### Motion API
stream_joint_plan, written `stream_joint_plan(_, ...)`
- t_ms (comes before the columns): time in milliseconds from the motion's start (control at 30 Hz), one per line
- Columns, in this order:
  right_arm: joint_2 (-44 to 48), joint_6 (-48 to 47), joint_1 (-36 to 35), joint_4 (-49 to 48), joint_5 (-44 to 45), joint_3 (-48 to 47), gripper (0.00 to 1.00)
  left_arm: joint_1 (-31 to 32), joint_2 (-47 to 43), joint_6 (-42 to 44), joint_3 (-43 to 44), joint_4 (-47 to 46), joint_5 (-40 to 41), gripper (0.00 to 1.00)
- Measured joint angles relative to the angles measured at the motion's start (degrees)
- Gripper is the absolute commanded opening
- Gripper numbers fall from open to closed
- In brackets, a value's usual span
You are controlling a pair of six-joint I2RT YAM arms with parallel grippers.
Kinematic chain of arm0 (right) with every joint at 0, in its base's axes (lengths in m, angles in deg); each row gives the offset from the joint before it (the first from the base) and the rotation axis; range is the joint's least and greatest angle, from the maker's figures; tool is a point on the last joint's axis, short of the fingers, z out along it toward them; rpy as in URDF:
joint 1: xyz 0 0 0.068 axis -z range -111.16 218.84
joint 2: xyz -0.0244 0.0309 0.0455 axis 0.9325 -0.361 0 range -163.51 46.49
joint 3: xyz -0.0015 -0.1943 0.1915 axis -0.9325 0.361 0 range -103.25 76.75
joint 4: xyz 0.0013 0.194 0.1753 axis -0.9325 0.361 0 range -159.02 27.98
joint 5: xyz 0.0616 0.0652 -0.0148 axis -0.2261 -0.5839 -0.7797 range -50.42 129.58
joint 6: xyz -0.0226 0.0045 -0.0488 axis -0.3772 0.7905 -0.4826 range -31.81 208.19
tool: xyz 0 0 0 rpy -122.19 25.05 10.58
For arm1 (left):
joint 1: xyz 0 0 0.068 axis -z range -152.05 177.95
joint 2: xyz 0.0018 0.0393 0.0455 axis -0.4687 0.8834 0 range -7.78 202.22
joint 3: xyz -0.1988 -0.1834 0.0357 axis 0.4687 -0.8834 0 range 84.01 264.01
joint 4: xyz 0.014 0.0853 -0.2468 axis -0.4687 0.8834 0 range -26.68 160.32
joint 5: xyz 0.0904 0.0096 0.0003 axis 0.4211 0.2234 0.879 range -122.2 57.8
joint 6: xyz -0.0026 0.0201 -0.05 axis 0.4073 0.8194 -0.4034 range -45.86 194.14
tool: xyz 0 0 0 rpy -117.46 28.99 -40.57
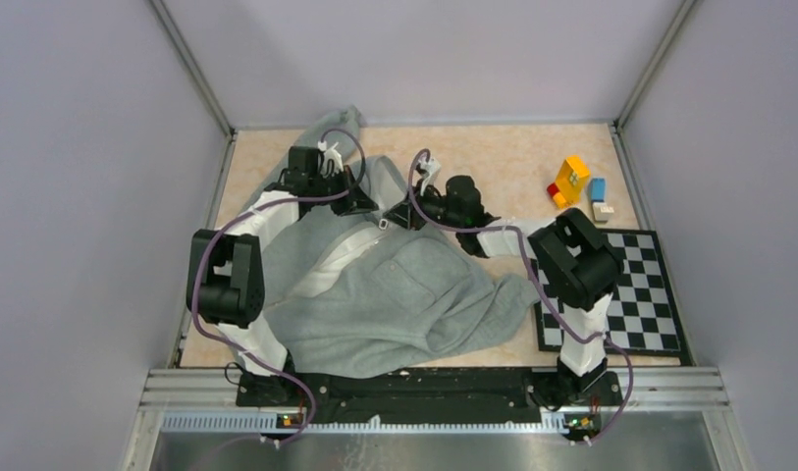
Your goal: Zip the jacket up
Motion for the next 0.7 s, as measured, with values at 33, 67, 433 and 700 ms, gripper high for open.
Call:
stream_joint_plan(33, 1.22, -0.35, -0.39, 2.27, 3.65, 0.74, 0.33, 0.0, -0.17, 0.07, -0.07, 0.17, 0.22, 0.0)
stream_joint_plan(67, 2.69, -0.83, -0.92, 5.29, 8.94, 1.18, 0.39, 0.0, -0.33, 0.11, -0.11, 0.2, 0.44, 0.0)
stream_joint_plan(433, 13.31, -3.3, -9.92, 22.69, 42.64, 4.24, 0.57, 0.07, -4.76, -0.85, -1.46, -0.2, 1.16, 0.0)
stream_joint_plan(700, 19.12, -0.48, -8.9, 20.68, 38.25, 10.69, 0.58, 0.07, -6.03, -0.85, -1.53, -0.13, 1.97, 0.0)
